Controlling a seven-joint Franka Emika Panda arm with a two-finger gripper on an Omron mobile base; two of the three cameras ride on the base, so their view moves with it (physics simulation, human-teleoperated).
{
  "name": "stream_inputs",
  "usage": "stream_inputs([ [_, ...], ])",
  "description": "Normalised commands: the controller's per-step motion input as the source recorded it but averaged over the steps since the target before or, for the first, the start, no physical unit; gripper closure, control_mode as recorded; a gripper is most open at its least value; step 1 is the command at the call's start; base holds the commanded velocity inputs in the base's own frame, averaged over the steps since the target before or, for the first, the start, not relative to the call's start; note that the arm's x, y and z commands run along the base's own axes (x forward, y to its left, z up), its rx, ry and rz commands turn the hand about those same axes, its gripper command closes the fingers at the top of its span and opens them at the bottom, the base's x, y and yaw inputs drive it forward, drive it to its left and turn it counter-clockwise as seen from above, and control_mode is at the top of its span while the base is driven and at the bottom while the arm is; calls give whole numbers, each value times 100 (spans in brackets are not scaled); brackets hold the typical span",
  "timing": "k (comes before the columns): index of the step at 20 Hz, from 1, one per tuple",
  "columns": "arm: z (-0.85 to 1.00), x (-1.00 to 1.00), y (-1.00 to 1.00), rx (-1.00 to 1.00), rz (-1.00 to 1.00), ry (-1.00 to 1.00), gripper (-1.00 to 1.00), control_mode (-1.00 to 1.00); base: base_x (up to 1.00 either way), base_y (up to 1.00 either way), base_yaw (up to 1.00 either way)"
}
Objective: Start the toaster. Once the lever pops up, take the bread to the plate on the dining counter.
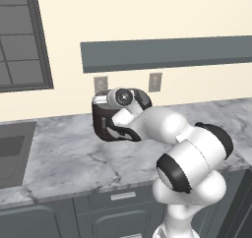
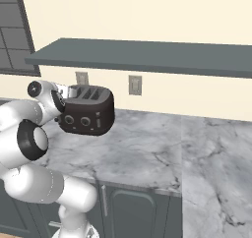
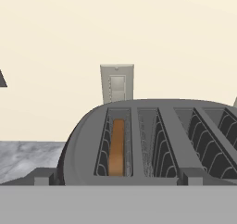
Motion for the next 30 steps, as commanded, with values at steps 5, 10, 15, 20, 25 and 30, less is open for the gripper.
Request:
stream_inputs([
  [5,0,0,0,0,0,0,-100,-100,0,0,0],
  [10,0,0,0,0,0,0,-100,-100,0,0,0],
  [15,0,0,0,0,0,0,-100,-100,0,0,0],
  [20,0,0,0,0,0,0,-100,-100,0,0,0],
  [25,0,0,0,0,0,0,-100,-100,0,0,0],
  [30,0,0,0,0,0,0,-100,-100,0,0,0],
])
